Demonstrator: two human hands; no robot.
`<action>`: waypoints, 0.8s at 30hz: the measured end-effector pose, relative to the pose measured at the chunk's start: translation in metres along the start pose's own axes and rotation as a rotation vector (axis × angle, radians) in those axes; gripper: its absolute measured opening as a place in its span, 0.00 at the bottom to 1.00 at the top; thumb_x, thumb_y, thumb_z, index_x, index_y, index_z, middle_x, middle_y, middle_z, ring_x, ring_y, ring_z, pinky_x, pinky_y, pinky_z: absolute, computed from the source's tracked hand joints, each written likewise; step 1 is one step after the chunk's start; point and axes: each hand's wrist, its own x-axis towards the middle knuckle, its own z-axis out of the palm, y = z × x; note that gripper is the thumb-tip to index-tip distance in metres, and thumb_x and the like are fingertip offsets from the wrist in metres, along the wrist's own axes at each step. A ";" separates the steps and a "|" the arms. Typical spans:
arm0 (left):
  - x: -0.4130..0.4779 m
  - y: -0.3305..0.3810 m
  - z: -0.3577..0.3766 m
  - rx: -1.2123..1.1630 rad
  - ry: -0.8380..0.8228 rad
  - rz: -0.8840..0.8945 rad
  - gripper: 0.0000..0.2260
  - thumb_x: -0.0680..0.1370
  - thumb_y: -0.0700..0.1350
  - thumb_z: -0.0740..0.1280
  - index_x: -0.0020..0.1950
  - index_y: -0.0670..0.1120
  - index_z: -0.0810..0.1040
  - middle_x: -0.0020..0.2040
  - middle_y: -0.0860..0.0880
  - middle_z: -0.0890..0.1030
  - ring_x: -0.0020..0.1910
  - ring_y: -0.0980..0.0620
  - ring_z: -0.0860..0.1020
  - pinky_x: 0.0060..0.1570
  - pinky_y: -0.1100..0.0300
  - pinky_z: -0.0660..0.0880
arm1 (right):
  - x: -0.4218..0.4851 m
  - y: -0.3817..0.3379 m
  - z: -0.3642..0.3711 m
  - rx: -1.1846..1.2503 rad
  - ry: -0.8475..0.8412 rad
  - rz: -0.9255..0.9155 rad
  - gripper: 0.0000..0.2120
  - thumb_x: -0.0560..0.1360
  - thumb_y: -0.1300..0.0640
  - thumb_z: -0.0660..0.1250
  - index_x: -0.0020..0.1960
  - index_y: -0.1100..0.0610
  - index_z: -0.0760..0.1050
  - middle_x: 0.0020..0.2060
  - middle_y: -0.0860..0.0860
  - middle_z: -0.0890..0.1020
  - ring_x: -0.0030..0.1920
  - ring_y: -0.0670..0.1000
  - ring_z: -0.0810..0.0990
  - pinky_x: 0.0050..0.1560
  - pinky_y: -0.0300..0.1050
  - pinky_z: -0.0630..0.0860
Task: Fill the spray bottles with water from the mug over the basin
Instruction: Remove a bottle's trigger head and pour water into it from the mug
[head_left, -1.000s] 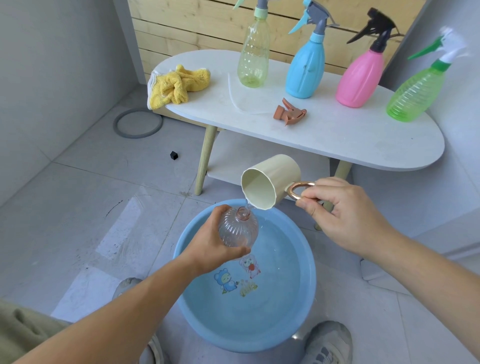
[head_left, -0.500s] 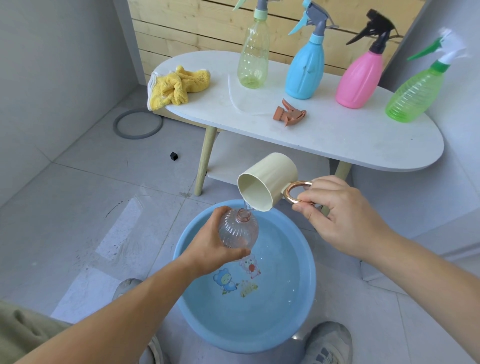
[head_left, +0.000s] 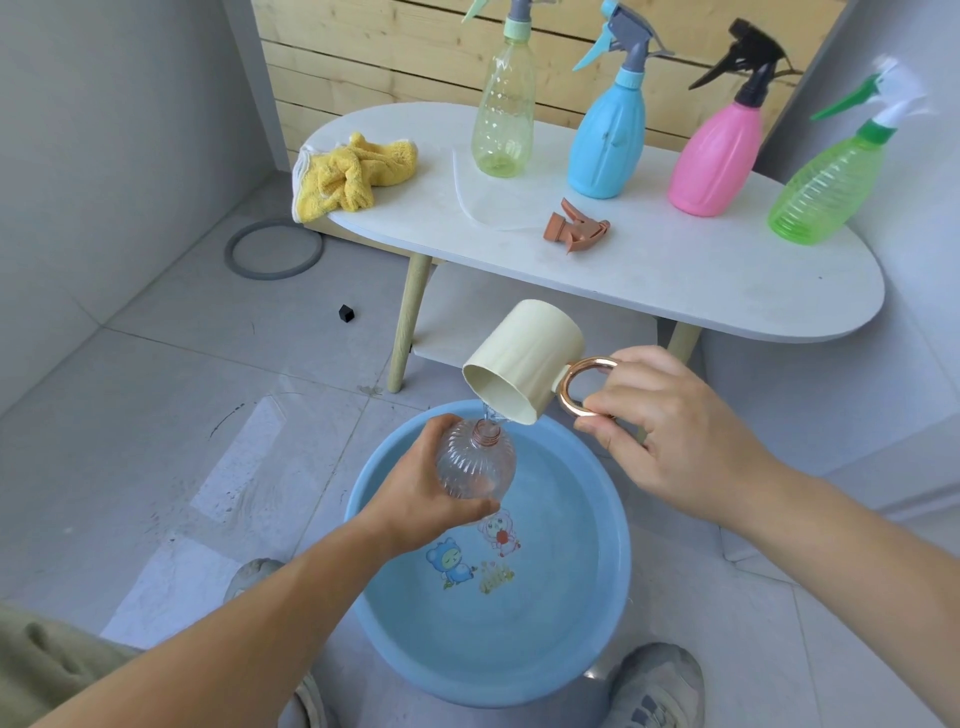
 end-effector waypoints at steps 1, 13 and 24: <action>0.000 0.000 0.000 0.002 -0.001 0.000 0.43 0.66 0.51 0.83 0.74 0.57 0.62 0.65 0.59 0.73 0.62 0.57 0.74 0.55 0.68 0.69 | 0.000 0.000 0.000 -0.008 0.000 -0.012 0.15 0.79 0.50 0.61 0.44 0.56 0.82 0.36 0.48 0.76 0.51 0.57 0.75 0.55 0.47 0.73; 0.002 -0.004 0.001 -0.026 0.009 -0.003 0.43 0.65 0.52 0.83 0.73 0.57 0.63 0.65 0.59 0.74 0.63 0.58 0.74 0.60 0.63 0.72 | -0.001 -0.004 0.011 0.130 -0.024 0.181 0.12 0.78 0.51 0.64 0.42 0.54 0.82 0.35 0.46 0.78 0.49 0.52 0.76 0.52 0.38 0.70; 0.002 -0.011 0.002 -0.042 0.011 -0.027 0.42 0.65 0.50 0.84 0.72 0.56 0.63 0.63 0.61 0.74 0.61 0.66 0.74 0.51 0.77 0.70 | -0.028 0.045 0.093 0.601 -0.237 1.028 0.14 0.80 0.52 0.66 0.39 0.56 0.80 0.32 0.49 0.82 0.37 0.53 0.79 0.48 0.52 0.78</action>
